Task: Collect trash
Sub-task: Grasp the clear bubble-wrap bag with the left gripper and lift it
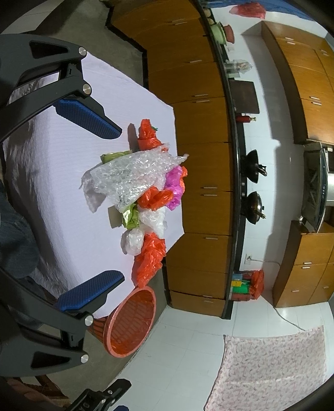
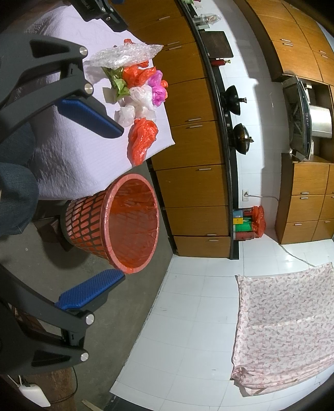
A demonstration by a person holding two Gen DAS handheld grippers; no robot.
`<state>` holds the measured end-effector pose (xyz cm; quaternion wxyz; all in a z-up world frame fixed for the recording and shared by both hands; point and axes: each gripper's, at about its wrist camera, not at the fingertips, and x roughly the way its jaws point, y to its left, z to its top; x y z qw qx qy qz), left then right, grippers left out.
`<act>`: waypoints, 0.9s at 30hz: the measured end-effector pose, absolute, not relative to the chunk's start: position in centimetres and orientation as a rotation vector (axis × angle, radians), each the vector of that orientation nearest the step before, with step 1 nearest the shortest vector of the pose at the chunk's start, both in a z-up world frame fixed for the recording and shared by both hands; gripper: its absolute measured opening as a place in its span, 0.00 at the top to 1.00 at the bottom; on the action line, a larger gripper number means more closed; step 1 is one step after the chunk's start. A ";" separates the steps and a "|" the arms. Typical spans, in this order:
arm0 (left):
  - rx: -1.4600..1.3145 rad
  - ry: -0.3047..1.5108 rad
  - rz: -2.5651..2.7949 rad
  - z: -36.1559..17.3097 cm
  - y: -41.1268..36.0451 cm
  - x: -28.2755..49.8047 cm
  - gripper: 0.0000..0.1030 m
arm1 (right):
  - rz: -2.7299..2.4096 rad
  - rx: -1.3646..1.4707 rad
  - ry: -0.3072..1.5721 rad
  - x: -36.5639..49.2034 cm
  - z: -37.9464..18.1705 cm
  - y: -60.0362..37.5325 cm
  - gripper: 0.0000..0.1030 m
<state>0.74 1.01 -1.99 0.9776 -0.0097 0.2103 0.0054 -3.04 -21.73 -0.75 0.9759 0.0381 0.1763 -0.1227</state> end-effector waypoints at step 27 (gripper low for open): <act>-0.210 0.707 0.137 -6.3 7.3 14.0 0.44 | -0.164 0.045 0.504 4.6 -3.8 -19.3 0.04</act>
